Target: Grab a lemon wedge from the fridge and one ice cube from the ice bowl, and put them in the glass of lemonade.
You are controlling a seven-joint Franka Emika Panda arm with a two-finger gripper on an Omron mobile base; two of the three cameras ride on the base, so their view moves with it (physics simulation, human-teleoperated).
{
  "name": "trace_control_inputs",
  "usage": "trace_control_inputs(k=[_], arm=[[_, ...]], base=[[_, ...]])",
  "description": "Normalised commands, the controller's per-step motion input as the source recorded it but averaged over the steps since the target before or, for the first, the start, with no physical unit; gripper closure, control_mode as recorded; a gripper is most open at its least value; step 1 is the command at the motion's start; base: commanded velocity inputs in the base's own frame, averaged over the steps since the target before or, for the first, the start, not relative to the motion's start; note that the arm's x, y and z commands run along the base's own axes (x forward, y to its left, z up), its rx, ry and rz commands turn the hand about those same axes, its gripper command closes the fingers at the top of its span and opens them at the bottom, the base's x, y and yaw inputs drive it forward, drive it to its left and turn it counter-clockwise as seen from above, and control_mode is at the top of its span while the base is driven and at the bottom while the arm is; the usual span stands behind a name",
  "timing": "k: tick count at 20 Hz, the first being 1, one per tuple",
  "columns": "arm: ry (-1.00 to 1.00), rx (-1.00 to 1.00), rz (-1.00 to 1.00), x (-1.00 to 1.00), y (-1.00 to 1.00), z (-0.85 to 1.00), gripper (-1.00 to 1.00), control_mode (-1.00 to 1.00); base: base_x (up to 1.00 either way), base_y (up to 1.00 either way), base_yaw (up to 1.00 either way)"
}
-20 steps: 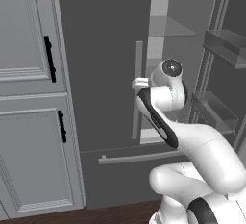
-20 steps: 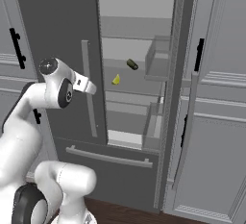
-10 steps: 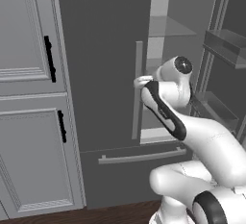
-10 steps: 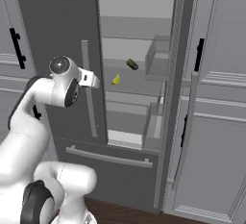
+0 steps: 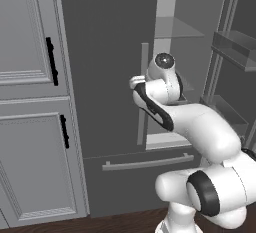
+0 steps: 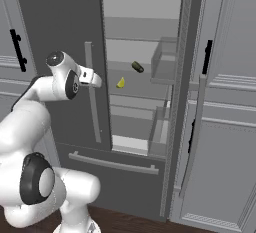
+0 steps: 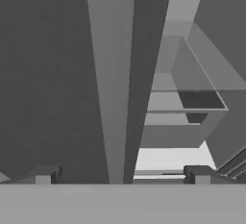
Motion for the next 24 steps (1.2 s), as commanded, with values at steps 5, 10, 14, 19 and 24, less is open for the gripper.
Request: trace_control_inputs(k=[5, 10, 14, 19, 24], arm=[[0.07, 0.00, 0.00, 0.36, -0.11, -0.06, -1.00, -1.00], [-0.05, 0.00, 0.00, 0.39, 0.00, -0.34, -1.00, -1.00], [-0.03, 0.00, 0.00, 0.36, 0.03, -0.18, -1.00, -1.00], [0.00, 0.00, 0.00, 0.44, 0.04, -0.24, -1.00, -1.00], [0.00, 0.00, 0.00, 0.51, 0.01, -0.24, -1.00, -1.00]], base=[[0.00, 0.00, 0.00], [0.00, 0.00, 0.00], [0.00, 0.00, 0.00], [0.00, 0.00, 0.00], [0.00, 0.00, 0.00]])
